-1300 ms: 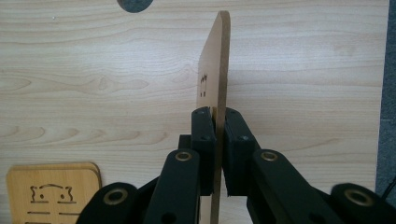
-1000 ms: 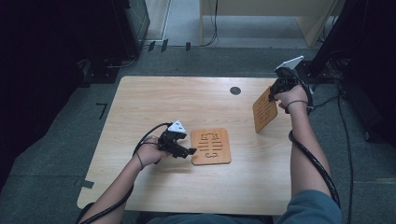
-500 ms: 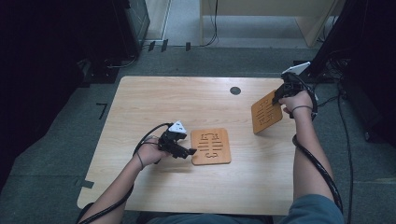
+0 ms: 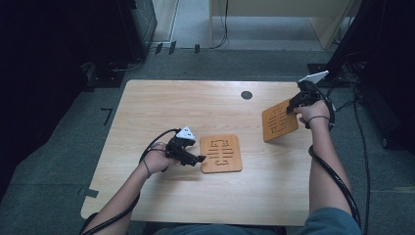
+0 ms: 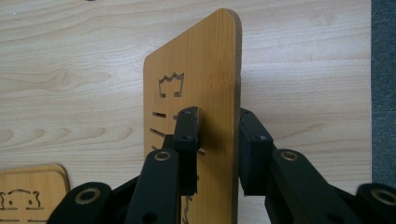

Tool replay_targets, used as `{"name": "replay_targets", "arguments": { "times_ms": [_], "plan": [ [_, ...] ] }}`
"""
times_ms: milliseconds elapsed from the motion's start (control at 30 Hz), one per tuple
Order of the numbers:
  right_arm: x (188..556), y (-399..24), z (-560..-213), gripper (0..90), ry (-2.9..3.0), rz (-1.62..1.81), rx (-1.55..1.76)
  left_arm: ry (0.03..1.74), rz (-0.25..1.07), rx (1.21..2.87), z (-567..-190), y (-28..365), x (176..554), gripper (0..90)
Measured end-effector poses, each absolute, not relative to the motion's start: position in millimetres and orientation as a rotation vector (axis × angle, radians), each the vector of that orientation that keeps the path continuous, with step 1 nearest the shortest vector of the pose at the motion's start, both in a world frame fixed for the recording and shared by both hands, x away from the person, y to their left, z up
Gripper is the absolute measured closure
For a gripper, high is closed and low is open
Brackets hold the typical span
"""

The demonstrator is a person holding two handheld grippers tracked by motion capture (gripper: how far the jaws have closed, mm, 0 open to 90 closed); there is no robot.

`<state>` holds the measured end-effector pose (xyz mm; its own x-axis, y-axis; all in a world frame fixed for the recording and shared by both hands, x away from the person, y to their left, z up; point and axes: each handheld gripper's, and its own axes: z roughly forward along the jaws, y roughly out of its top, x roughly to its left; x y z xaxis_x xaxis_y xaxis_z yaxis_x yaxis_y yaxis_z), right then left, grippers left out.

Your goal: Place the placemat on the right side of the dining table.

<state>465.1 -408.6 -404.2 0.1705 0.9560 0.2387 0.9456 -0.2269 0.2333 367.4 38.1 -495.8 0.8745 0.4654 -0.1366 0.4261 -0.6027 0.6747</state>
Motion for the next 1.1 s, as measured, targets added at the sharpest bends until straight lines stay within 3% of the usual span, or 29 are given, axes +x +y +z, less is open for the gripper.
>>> {"name": "replay_targets", "arguments": {
  "times_ms": [1100],
  "plan": [
    [457.6,-421.3,-431.6,63.5,1.917,0.551,2.411,0.636,0.075,2.313,-496.9,38.0,367.2,16.4]
  ]
}}
